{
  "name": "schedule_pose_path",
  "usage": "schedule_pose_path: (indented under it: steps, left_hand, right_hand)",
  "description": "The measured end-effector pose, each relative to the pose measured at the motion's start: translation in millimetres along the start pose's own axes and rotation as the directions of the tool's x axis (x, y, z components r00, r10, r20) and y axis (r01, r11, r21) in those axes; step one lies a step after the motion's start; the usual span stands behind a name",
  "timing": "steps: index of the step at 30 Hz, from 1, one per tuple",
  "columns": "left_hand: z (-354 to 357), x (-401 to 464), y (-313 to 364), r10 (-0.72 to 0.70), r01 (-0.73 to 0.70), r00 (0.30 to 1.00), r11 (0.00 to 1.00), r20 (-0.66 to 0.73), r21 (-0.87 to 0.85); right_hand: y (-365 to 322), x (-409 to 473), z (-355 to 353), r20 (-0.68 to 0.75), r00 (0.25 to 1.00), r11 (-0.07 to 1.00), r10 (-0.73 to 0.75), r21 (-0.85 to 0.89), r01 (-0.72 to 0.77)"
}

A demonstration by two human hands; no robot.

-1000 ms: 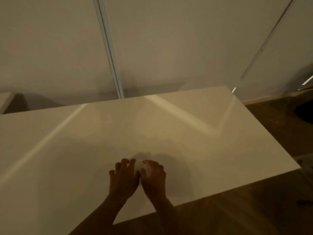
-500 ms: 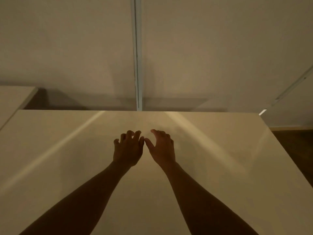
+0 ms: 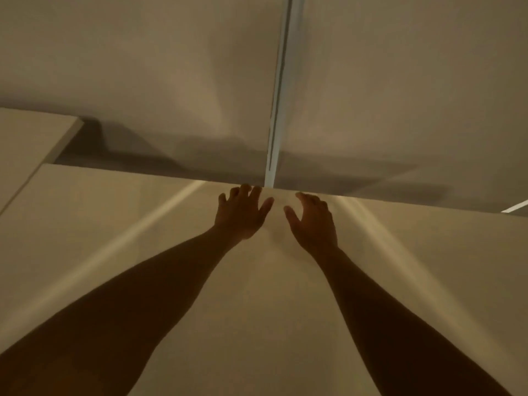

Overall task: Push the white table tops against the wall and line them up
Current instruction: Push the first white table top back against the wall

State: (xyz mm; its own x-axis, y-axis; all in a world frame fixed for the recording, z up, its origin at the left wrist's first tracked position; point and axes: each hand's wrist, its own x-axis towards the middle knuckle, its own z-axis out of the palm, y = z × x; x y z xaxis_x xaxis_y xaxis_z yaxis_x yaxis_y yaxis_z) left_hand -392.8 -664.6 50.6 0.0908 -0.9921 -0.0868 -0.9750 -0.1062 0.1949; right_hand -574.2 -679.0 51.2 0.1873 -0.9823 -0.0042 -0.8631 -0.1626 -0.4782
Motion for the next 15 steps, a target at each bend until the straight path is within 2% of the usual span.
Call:
schedule_pose_path:
  steps: [8, 12, 15]
  left_hand:
    - [33, 58, -10, 0.059, -0.059, 0.997, 0.998, 0.042, -0.005]
    - [43, 87, -16, 0.125, -0.142, 0.985, 0.98, 0.123, 0.141]
    - [45, 102, -22, 0.187, -0.21, 0.972, 0.963, 0.142, 0.166]
  right_hand:
    - [10, 66, 25, 0.046, 0.996, 0.996, -0.076, -0.049, 0.078]
    - [22, 96, 43, 0.118, 0.991, 0.973, -0.066, -0.21, 0.09]
    - [30, 108, 52, 0.172, 0.983, 0.941, -0.057, -0.319, 0.111]
